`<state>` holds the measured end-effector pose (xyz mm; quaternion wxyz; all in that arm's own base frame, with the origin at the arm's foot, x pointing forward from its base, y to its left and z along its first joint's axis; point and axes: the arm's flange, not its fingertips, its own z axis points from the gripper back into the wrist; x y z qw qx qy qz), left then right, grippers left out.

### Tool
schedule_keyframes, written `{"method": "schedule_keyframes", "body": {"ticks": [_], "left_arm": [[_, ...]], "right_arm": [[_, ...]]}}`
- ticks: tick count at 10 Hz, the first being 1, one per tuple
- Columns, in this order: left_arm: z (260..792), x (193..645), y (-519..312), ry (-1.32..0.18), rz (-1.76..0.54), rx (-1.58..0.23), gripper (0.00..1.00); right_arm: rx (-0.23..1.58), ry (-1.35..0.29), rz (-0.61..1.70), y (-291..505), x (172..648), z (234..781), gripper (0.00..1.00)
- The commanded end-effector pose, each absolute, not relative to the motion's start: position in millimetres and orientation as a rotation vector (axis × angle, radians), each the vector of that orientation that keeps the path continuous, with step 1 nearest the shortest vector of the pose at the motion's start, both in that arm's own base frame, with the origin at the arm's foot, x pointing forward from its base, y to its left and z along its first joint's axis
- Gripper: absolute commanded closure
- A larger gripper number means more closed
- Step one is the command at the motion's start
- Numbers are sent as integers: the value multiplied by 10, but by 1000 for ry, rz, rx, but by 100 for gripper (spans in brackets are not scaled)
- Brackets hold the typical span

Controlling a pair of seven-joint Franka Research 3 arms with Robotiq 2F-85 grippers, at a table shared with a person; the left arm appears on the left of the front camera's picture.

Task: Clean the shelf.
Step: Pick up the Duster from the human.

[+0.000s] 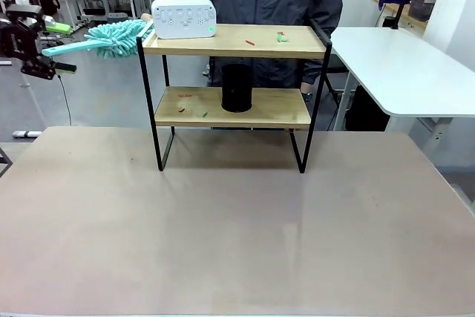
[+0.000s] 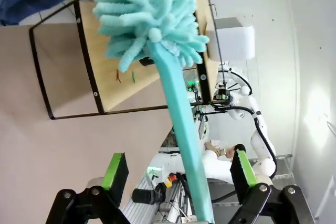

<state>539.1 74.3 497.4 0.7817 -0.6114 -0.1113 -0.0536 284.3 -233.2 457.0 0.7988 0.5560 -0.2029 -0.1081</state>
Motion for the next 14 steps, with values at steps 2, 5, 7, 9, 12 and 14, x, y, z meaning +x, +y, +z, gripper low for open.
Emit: {"method": "schedule_keyframes", "body": {"ticks": [2, 5, 7, 9, 12, 14], "left_arm": [[4948, 5472, 581, -209, -37, -1365, 0], [4980, 5519, 542, -234, -11, -1398, 0], [4964, 5527, 534, -240, 9, -1407, 0], [4945, 5521, 527, -249, 12, -1417, 58], [4964, 5519, 542, -282, 17, -1415, 100], [4968, 5521, 552, -304, 22, -1409, 95]], "right_arm": [[1198, -462, -209, -2327, 2848, 4566, 0], [1198, -462, -209, -2327, 2848, 4566, 0], [1198, -462, -209, -2327, 2848, 4566, 0], [1198, -462, -209, -2327, 2848, 4566, 0], [1198, -462, -209, -2327, 2848, 4566, 0], [1198, -462, -209, -2327, 2848, 4566, 0]]}}
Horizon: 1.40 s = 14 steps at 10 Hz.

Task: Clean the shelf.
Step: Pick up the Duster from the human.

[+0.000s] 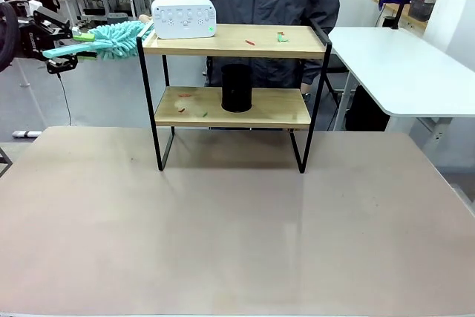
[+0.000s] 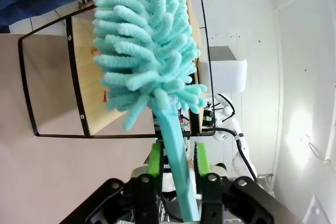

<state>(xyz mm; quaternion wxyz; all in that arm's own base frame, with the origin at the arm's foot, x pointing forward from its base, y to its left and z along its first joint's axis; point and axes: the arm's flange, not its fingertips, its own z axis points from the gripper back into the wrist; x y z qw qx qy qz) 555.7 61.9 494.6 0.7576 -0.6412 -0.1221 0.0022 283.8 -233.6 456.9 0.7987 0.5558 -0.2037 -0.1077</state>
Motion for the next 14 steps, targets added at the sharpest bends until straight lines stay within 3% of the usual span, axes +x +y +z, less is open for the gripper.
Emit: {"method": "schedule_keyframes", "body": {"ticks": [1, 8, 11, 14], "left_arm": [[4968, 5523, 562, -305, 29, -1411, 100], [5280, 5162, 869, -324, -85, -1421, 100], [5692, 4188, 1809, -524, -335, -1116, 100], [5410, 3253, 2332, -531, -416, -987, 100]], "right_arm": [[1198, -462, -209, -2327, 2848, 4566, 0], [1198, -462, -209, -2327, 2848, 4566, 0], [1198, -462, -209, -2327, 2848, 4566, 0], [1198, -462, -209, -2327, 2848, 4566, 0]]}}
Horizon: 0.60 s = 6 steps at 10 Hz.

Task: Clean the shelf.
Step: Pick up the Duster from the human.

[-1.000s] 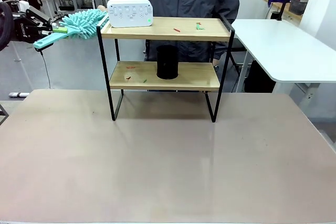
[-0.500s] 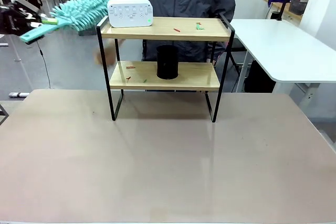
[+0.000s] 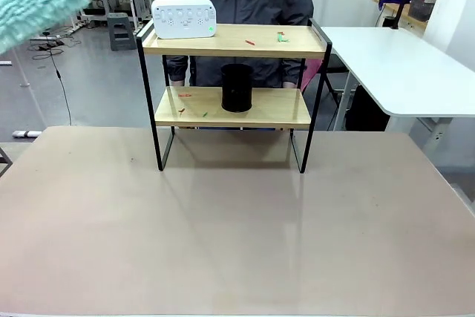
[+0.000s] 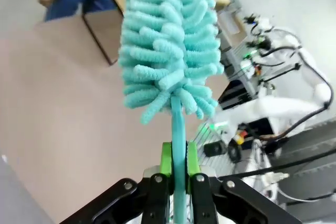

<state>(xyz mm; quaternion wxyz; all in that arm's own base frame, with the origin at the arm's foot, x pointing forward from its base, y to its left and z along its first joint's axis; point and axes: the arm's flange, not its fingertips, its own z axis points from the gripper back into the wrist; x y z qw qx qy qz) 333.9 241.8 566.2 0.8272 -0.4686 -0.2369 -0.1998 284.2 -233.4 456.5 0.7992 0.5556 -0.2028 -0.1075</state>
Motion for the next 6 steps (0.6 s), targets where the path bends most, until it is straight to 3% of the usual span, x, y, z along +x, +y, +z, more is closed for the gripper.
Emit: {"method": "schedule_keyframes", "body": {"ticks": [1, 6], "left_arm": [[5260, 3162, 2365, -528, -388, -960, 100], [5464, 3133, 2511, -510, -417, -970, 100]], "right_arm": [[1198, -462, -209, -2327, 2848, 4566, 0], [1198, -462, -209, -2327, 2848, 4566, 0]]}}
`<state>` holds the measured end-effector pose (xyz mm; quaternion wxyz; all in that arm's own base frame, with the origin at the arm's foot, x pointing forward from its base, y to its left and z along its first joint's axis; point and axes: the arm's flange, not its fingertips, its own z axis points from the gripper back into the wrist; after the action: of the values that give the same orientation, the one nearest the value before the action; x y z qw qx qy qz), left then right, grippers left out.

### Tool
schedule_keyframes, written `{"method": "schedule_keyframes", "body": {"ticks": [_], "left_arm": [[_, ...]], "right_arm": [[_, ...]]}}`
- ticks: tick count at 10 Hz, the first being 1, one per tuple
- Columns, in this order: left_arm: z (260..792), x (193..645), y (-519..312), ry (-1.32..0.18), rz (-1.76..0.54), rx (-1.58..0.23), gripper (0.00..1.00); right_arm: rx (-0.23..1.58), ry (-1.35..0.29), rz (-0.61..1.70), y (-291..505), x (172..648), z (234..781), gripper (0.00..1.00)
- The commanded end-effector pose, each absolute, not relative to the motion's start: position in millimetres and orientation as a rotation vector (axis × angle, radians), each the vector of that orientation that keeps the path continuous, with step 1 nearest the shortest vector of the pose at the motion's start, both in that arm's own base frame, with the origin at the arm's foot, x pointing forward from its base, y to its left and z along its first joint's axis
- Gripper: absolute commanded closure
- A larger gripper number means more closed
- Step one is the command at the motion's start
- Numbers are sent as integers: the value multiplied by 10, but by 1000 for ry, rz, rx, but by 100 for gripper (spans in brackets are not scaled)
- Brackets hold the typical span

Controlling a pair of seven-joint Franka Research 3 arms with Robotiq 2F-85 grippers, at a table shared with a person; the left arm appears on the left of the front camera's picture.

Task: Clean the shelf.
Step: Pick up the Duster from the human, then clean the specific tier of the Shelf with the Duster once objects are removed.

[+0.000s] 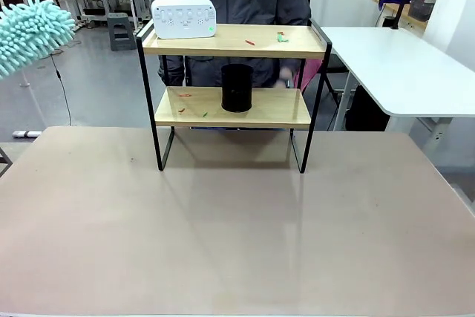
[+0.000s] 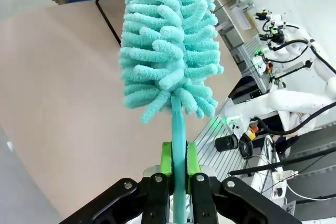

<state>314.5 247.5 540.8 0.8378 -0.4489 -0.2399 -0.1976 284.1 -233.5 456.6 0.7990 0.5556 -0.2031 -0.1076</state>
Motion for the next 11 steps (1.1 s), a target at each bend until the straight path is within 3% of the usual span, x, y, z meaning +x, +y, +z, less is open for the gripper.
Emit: {"method": "schedule_keyframes", "body": {"ticks": [1, 11], "left_arm": [[5464, 3133, 2511, -510, -417, -970, 100], [5464, 3133, 2511, -510, -417, -970, 100]], "right_arm": [[1198, -462, -209, -2327, 2848, 4566, 0], [1198, -462, -209, -2327, 2848, 4566, 0]]}}
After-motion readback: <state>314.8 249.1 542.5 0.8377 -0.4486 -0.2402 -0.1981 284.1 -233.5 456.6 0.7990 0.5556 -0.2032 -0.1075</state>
